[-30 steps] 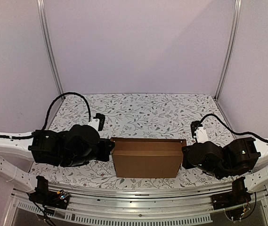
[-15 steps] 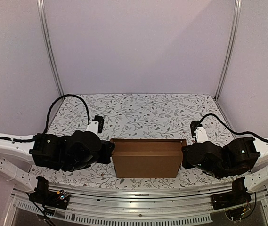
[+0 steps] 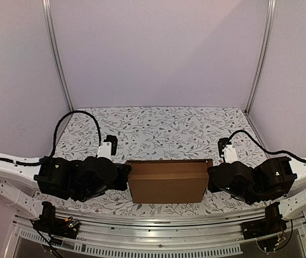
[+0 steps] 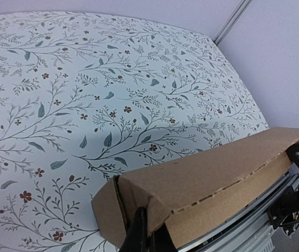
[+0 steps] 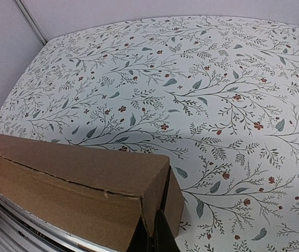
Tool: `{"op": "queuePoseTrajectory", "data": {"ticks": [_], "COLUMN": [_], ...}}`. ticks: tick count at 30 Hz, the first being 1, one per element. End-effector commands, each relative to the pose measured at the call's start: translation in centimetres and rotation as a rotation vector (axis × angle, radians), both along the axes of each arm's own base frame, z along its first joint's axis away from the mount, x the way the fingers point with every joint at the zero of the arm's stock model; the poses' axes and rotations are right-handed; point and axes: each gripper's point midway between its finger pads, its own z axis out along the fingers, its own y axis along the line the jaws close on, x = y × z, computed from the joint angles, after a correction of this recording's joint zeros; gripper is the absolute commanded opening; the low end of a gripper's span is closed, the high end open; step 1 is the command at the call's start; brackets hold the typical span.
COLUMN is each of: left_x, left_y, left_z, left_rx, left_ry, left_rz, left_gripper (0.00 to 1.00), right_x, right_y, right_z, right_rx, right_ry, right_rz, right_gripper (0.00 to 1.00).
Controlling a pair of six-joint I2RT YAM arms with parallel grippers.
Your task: Fold the paper box
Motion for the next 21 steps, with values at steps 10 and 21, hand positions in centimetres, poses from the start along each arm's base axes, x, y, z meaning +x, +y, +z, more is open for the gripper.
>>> {"op": "queuePoseTrajectory", "data": {"ticks": [10,21], "left_x": [-8.3,-6.4], "left_y": [5.4,6.2], "left_z": [-14.5,-8.0], "left_rx": [0.433,0.394], "left_ry": [0.376,0.249], "left_rz": [-0.199,-0.171], "left_gripper": [0.00,0.00], "right_x": [-4.8,-4.7], "right_y": [-1.0,-0.6], "right_z": [-9.1,-8.8], "right_rx": [-0.193,-0.181], "right_ry": [0.307,0.297], "right_rz": [0.131,0.138], "right_gripper": [0.01,0.01]}}
